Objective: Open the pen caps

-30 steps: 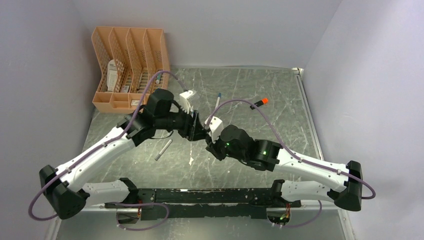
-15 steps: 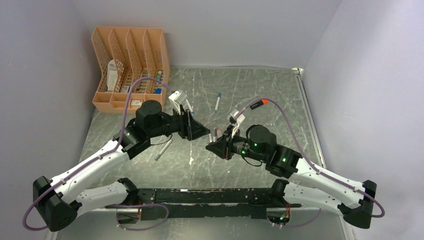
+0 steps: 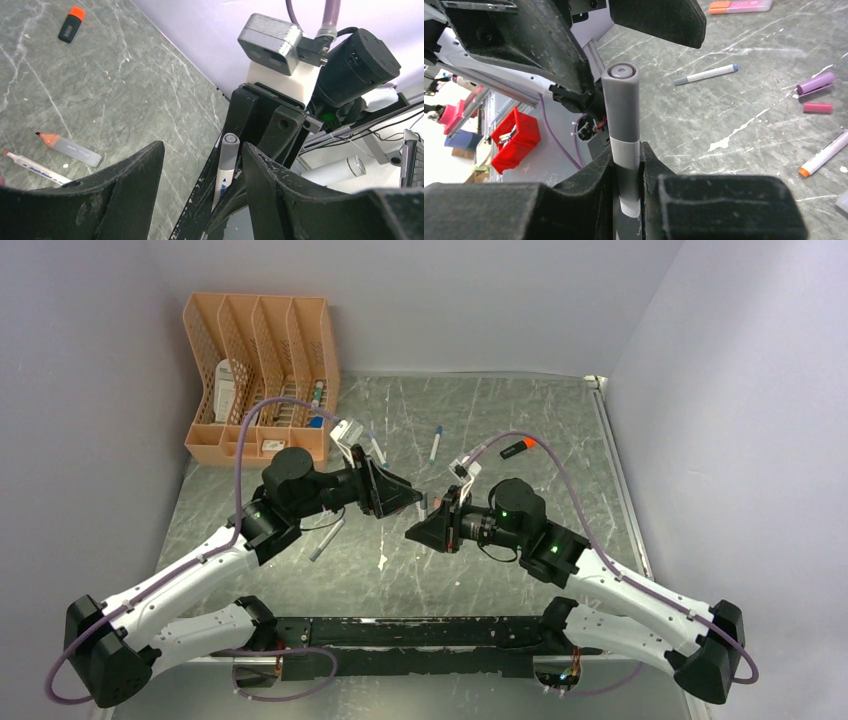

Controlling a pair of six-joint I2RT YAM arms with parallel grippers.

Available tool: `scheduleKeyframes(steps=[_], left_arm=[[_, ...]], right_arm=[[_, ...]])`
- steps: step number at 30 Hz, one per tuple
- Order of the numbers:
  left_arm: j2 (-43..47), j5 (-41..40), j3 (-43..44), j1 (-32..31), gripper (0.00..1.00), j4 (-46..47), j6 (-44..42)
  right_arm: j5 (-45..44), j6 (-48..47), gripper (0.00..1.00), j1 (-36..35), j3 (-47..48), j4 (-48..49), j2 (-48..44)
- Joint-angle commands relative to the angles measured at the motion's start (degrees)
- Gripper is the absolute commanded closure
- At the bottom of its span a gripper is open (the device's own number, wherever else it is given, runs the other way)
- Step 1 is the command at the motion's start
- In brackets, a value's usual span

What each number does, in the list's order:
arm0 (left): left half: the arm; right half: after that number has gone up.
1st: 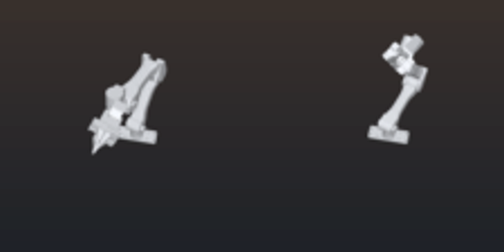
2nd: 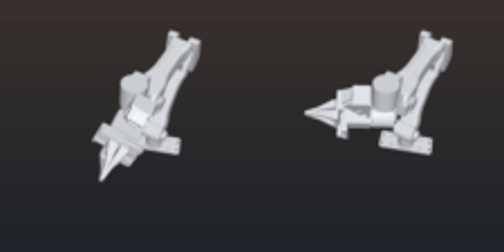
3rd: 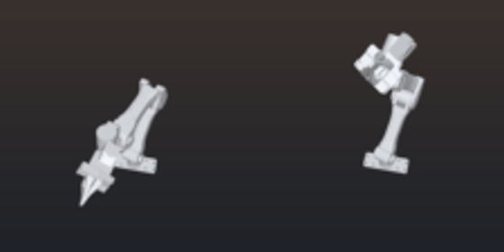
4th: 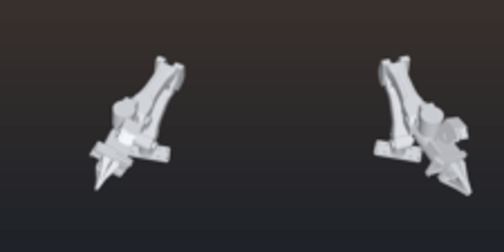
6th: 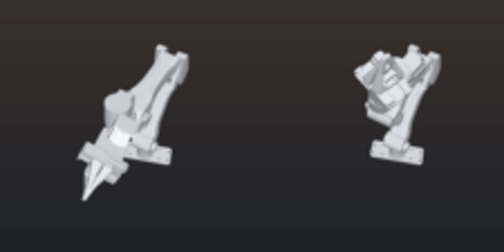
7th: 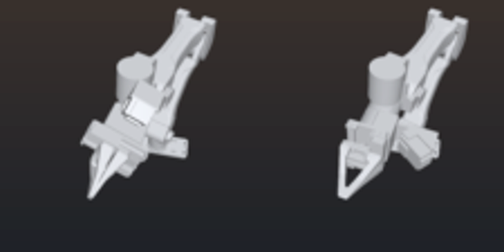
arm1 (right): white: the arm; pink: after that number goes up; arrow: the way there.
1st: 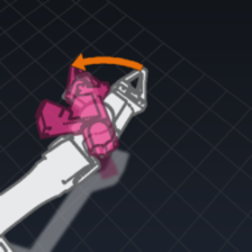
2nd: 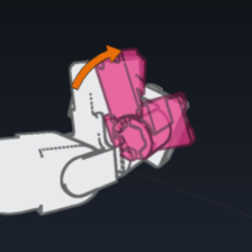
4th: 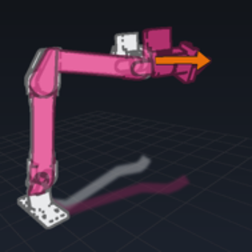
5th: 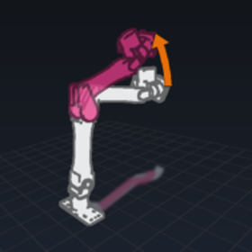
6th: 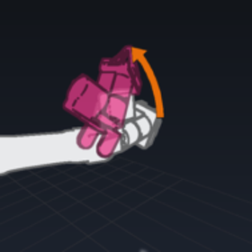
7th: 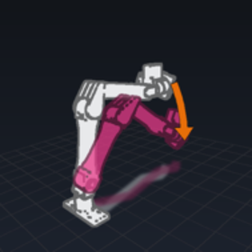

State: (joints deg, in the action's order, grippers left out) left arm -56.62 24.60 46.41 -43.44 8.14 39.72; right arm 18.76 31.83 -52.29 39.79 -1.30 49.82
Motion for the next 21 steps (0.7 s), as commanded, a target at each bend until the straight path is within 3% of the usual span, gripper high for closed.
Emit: scheduleKeyframes(steps=[1,15,21], left_arm=[[0.8,1.0,-1.0,0.0,0.31,4.3,0.5],[-3.0,3.0,-0.1,0.0,0.4,4.7,-0.9],[-3.9,3.2,-0.5,0.0,0.58,6.1,-0.6]], right_arm=[[4.8,1.6,1.0,1.8,-0.7,3.4,1.0],[9.7,2.6,1.0,3.5,-0.2,6.4,4.1],[10.5,2.6,1.0,3.6,-0.1,6.7,5.2]])
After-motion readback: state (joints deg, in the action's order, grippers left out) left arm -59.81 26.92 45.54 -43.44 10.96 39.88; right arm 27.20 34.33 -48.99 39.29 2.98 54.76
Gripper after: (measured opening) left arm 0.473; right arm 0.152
